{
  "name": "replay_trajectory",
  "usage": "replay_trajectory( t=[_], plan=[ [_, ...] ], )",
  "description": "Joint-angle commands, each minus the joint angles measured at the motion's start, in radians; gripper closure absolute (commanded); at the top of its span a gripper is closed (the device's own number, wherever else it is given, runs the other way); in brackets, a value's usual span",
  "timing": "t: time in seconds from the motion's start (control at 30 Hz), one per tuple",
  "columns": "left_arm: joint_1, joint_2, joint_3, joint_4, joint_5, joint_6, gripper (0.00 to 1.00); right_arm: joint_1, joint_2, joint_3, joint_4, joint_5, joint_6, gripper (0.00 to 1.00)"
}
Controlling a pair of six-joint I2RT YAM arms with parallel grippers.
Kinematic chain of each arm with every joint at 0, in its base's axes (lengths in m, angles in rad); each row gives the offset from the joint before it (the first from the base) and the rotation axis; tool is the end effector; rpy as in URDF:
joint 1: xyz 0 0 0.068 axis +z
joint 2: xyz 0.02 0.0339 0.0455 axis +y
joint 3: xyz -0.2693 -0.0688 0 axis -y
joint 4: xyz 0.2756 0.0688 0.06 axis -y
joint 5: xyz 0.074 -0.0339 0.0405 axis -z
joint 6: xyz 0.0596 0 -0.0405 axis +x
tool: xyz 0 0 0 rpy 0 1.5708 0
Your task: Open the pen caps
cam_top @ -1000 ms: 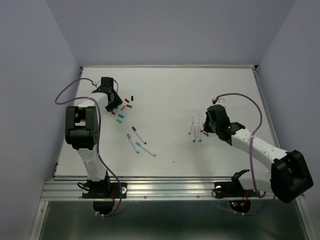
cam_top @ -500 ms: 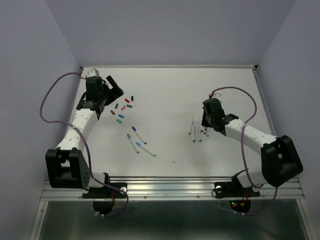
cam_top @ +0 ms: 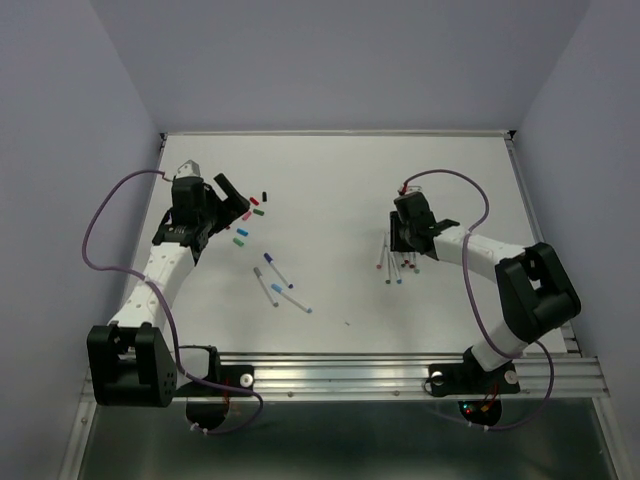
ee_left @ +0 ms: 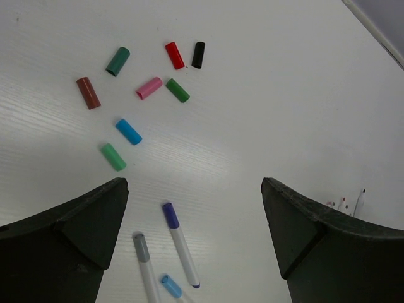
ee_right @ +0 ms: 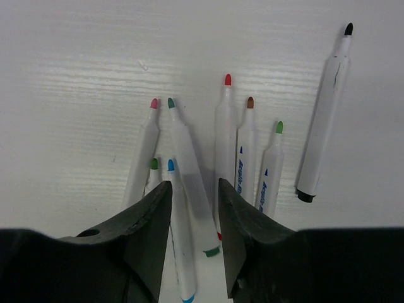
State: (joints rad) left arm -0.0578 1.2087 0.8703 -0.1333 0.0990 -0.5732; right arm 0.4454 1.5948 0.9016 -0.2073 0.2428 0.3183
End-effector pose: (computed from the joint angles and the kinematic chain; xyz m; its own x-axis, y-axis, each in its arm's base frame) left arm 0.3224 -0.0246 0.2699 -0.4600 -0.5140 -0.7241 -0.1239 0.8446 -0.5208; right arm 0.3299 0.1416 0.1494 -0.7604 -0.0264 -0.6490 -0.0478 0.9987 0.0155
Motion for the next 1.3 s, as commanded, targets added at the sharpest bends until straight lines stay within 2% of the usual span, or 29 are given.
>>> replay_trajectory(
  t=[0.0,0.1,0.2,0.3,0.4,0.53,0.57,0.6,0.8,1.0,1.27],
  plan=[
    [-0.004,-0.002,0.006,0.037,0.033,0.003,0.01,-0.005,-0.004,0.045,0.051,-0.034,-0.019,0.57],
    [-0.004,-0.001,0.001,0.037,0.034,0.001,0.01,-0.005,-0.015,0.04,0.049,-0.048,-0.008,0.53],
    [-0.004,-0.015,-0.002,0.034,0.036,-0.002,0.01,-0.005,-0.058,0.03,0.048,-0.127,-0.03,0.37],
    [-0.004,-0.026,-0.005,0.031,0.036,-0.011,0.01,0.004,-0.128,0.022,0.045,-0.221,-0.057,0.0],
    [-0.004,-0.032,-0.01,0.031,0.034,-0.02,0.01,0.081,-0.168,0.02,0.036,-0.226,-0.076,0.0],
    [-0.005,-0.032,-0.017,0.026,0.034,-0.034,0.01,0.309,-0.176,0.042,0.019,-0.191,-0.139,0.0],
    [-0.005,-0.032,-0.017,0.024,0.033,-0.036,0.01,0.309,-0.167,0.049,0.02,-0.191,-0.145,0.0],
    [-0.005,-0.035,-0.019,0.018,0.028,-0.039,0.01,0.382,-0.154,0.057,0.023,-0.194,-0.153,0.0],
    [-0.005,-0.037,-0.027,-0.014,-0.013,-0.043,0.01,0.593,0.025,0.156,0.06,-0.11,-0.196,0.0],
    [-0.005,-0.049,-0.04,-0.023,-0.016,-0.042,0.01,0.647,0.218,0.27,0.055,-0.079,-0.209,0.0],
    [-0.005,-0.046,-0.042,-0.023,-0.019,-0.042,0.01,0.704,0.315,0.344,0.046,-0.042,-0.223,0.0]
  ],
)
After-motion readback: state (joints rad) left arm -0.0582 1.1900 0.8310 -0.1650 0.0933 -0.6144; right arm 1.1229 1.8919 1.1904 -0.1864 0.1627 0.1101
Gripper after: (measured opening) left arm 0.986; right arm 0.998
